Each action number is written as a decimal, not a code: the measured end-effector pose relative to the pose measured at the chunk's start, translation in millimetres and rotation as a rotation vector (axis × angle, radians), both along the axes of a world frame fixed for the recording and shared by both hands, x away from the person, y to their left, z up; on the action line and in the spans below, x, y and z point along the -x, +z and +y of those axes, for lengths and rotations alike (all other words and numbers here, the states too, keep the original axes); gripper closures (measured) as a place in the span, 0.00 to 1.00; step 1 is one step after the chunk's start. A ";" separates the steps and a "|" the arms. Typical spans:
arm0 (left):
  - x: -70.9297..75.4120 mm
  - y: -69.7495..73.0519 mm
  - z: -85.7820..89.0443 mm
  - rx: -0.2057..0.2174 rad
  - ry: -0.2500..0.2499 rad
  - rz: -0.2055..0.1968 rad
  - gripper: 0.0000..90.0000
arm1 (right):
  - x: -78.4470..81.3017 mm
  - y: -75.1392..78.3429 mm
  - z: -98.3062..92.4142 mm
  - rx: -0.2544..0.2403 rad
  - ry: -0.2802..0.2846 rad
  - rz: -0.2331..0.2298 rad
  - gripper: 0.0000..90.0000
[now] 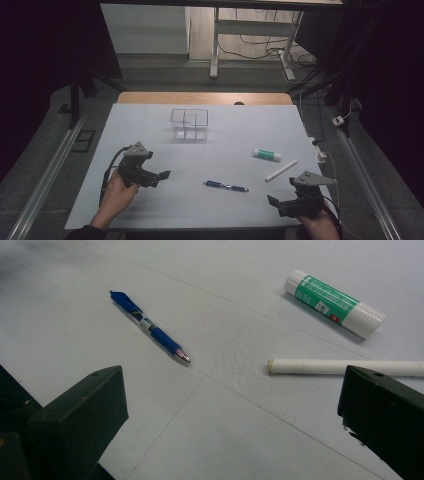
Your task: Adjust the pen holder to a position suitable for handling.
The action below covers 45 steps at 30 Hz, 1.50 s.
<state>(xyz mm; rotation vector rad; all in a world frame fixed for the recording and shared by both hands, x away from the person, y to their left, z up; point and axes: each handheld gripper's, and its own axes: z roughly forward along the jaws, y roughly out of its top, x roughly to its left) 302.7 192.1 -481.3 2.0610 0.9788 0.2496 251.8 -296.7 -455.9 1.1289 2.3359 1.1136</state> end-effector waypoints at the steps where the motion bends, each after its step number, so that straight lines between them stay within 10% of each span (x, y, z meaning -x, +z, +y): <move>1: -2.6 -0.1 -0.8 -0.006 0.000 0.003 0.00 | 0.1 0.0 0.0 0.000 -0.001 0.001 0.00; 38: -91.0 -13.2 -37.9 -0.074 -0.011 0.034 0.00 | 0.1 -0.3 0.5 0.003 0.004 0.004 0.00; 45: -101.2 -19.7 -37.3 -0.157 0.000 0.027 0.32 | 0.3 -0.3 0.2 0.002 0.006 0.003 0.00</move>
